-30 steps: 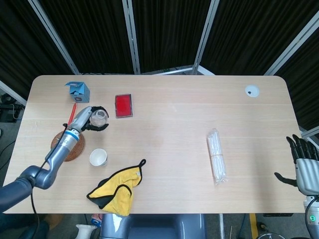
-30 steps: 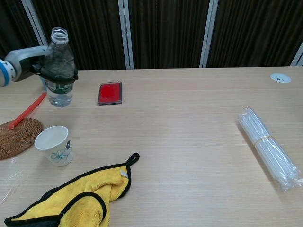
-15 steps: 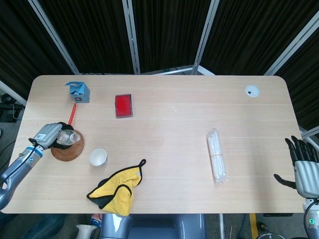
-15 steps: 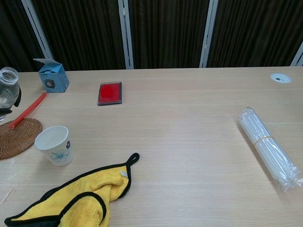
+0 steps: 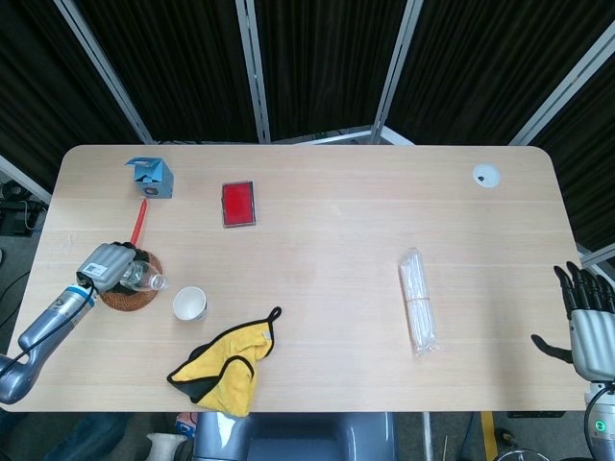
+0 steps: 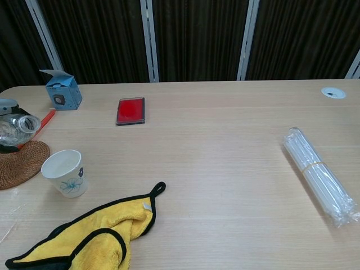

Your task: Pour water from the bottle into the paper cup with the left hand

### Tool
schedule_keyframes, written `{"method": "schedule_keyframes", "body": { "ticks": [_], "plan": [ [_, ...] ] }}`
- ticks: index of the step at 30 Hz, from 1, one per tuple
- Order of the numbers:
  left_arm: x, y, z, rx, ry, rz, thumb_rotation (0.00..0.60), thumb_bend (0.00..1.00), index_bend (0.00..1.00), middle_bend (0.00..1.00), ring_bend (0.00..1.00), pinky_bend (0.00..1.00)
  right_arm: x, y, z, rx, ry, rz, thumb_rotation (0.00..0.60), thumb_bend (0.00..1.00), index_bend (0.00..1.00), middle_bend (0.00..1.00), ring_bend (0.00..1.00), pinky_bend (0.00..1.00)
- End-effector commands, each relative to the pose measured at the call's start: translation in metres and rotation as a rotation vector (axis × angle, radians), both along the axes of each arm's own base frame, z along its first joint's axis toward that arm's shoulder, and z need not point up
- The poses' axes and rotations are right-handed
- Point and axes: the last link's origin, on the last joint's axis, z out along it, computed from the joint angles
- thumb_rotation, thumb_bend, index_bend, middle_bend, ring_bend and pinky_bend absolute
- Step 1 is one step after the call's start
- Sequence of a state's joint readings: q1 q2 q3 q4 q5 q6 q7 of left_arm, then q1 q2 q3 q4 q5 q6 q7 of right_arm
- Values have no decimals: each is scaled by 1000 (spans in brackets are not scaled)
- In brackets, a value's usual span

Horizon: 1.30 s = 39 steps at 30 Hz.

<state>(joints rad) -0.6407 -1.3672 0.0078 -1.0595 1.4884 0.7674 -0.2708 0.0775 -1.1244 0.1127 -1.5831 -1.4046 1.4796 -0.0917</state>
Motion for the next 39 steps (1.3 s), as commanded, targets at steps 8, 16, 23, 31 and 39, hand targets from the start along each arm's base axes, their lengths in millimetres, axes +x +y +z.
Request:
{"method": "schedule_keyframes", "body": {
  "ticks": [8, 16, 23, 31, 39],
  "plan": [
    [16, 15, -23, -20, 122, -91, 600, 499, 620, 438, 271, 328, -2, 0, 1, -10, 9, -13, 600, 0, 0, 0, 0, 0],
    [18, 16, -23, -11, 161, -119, 600, 500, 619, 437, 270, 328, -5, 0, 2, -14, 6, -23, 600, 0, 0, 0, 0, 0],
    [19, 16, -21, -4, 190, -145, 600, 499, 615, 437, 270, 327, -5, 0, 2, -14, 6, -22, 600, 0, 0, 0, 0, 0],
    [23, 15, -11, 18, 244, -197, 600, 500, 612, 434, 270, 324, -5, 0, 2, -14, 3, -23, 600, 0, 0, 0, 0, 0],
    [20, 12, -10, 28, 296, -225, 600, 500, 609, 431, 270, 323, -5, 0, 2, -15, 1, -20, 600, 0, 0, 0, 0, 0]
  ]
}}
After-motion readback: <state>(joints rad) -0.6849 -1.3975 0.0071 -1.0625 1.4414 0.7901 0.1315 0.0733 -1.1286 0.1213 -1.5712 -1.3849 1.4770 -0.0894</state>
